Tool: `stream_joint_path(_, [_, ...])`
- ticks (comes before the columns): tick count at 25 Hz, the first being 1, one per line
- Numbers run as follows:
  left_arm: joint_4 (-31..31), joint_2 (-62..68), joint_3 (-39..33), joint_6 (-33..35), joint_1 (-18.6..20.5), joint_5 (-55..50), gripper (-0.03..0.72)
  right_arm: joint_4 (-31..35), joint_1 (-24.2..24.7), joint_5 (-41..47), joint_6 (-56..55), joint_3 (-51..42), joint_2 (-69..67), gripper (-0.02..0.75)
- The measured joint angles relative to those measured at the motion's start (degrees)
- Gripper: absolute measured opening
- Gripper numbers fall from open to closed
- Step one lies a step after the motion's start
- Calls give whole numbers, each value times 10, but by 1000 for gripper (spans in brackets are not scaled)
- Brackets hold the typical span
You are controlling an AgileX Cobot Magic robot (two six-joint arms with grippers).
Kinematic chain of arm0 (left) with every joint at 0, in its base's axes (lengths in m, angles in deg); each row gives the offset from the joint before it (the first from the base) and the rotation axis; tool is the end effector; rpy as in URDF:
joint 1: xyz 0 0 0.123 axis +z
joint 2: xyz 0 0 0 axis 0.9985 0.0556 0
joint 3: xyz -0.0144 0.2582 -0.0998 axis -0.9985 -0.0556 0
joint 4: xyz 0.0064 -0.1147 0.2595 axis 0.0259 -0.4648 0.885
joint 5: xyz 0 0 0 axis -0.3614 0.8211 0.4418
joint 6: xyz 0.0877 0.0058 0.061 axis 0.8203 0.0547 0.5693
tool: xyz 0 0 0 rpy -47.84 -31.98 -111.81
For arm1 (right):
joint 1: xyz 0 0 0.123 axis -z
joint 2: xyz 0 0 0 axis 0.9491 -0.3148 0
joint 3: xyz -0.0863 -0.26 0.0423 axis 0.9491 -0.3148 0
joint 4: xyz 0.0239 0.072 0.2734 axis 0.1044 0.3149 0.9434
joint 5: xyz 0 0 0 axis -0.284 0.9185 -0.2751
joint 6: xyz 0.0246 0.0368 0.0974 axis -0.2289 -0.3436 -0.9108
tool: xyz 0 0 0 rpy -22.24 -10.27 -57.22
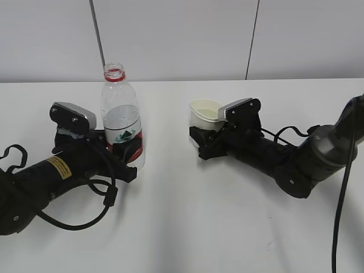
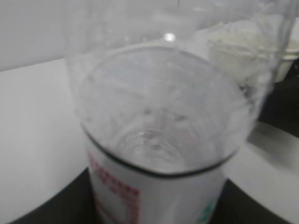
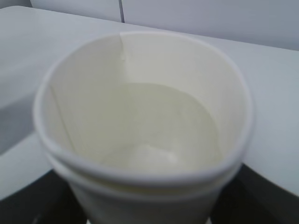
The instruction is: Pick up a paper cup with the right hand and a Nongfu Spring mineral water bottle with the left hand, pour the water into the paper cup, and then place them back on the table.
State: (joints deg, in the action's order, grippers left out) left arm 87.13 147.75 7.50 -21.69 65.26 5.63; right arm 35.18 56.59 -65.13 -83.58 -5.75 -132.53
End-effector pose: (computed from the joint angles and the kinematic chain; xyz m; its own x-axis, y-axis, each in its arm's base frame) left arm 0.3104 -0.1506 0.0487 -0.1892 0.1151 -0.9752 0.5846 0.8112 -0.0177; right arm 0.4180 0.1458 0.0206 -0.1822 -0.0792 -0.9801 -0.5376 0.8426 0.0319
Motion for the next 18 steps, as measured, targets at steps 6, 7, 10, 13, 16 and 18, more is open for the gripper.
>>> stream_joint_path(6, [0,0,0,5,0,0,372,-30,0,0,0,0,0,537])
stream_joint_path(7, [0,0,0,6,0,0,386,-35,0,-1,0,0,0,559])
stream_joint_path(10, [-1,0,1,14,0,0,432,-42,0,-2,0,0,0,622])
stream_joint_path(13, [-3,0,1,23,0,-1,477,-43,0,3,0,1,0,640])
stream_joint_path(16, [-17,0,-1,38,0,-1,521,-40,0,18,0,-7,1,643])
stream_joint_path(18, [-22,0,-7,43,0,-1,543,-30,0,19,0,-27,10,643])
